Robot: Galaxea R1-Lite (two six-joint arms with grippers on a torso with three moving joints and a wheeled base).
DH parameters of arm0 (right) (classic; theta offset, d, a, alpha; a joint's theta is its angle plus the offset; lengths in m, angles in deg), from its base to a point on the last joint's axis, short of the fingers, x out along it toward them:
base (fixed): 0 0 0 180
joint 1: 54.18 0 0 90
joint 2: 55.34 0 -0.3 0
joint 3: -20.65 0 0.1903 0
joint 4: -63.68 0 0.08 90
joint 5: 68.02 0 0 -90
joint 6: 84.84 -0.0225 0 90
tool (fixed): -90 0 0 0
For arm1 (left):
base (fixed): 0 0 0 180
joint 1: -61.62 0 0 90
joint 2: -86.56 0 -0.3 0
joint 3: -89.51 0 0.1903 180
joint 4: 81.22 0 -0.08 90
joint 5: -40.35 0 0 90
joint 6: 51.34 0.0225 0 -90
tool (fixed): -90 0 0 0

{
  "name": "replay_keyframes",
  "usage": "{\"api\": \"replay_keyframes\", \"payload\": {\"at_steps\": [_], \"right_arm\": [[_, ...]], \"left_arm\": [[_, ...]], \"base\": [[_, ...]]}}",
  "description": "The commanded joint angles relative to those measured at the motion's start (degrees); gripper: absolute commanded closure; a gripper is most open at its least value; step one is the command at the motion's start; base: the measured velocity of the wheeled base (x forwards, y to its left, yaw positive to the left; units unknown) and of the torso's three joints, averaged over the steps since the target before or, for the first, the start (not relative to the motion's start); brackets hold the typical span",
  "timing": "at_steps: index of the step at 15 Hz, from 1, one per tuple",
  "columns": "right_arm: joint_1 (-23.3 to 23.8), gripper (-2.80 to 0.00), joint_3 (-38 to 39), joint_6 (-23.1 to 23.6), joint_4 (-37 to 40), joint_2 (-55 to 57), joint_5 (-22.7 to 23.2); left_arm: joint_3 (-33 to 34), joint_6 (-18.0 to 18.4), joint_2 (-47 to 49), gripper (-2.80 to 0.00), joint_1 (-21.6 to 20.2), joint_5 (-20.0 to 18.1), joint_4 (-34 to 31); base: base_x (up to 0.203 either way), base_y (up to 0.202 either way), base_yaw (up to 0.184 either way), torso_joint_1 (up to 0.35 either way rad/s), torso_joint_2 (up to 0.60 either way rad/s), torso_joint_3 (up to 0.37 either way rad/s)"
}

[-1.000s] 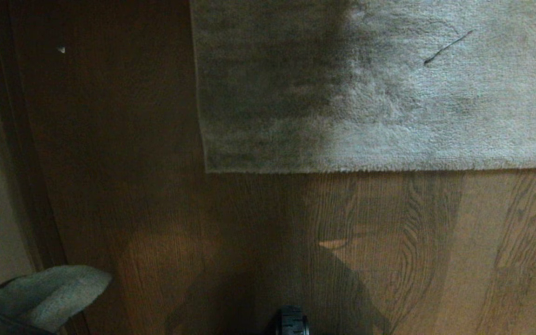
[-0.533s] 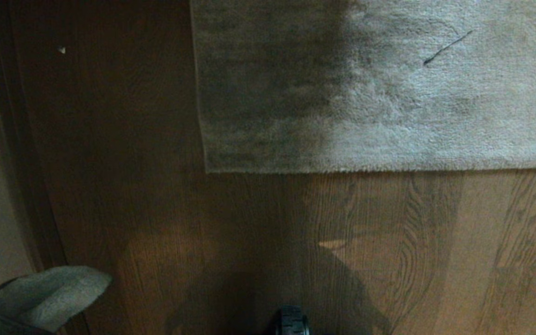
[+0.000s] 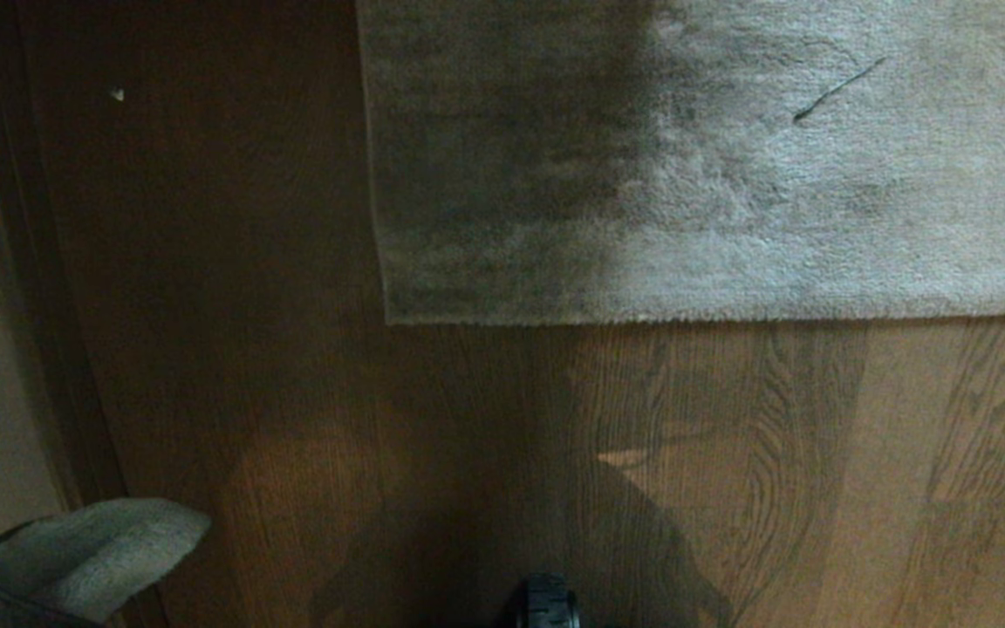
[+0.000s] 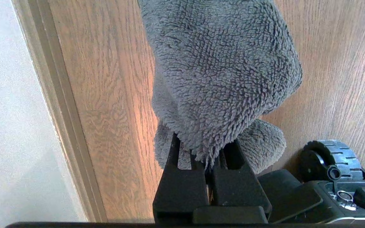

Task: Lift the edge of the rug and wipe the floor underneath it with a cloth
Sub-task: Put down the rag

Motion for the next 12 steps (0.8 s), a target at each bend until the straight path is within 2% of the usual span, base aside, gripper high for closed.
{"api": "replay_keyframes", "payload": {"at_steps": [1,3,12], "right_arm": [[-0.02,0.00,0.05,-1.91,-0.08,-0.47,-0.23],[-0.02,0.00,0.05,-3.52,-0.17,-0.47,-0.29],[-0.02,0.00,0.05,-3.52,-0.17,-0.47,-0.38]], "left_arm": [[0.00,-0.03,0.00,0.00,-0.01,0.02,-0.01],[0.00,-0.03,0.00,0.00,-0.01,0.02,-0.01],[0.00,0.05,0.00,0.00,-0.01,0.02,-0.01]], "base": [[0.000,0.000,0.000,0.000,0.00,0.000],[0.000,0.000,0.000,0.000,0.00,0.000],[0.000,0.000,0.000,0.000,0.00,0.000]]}}
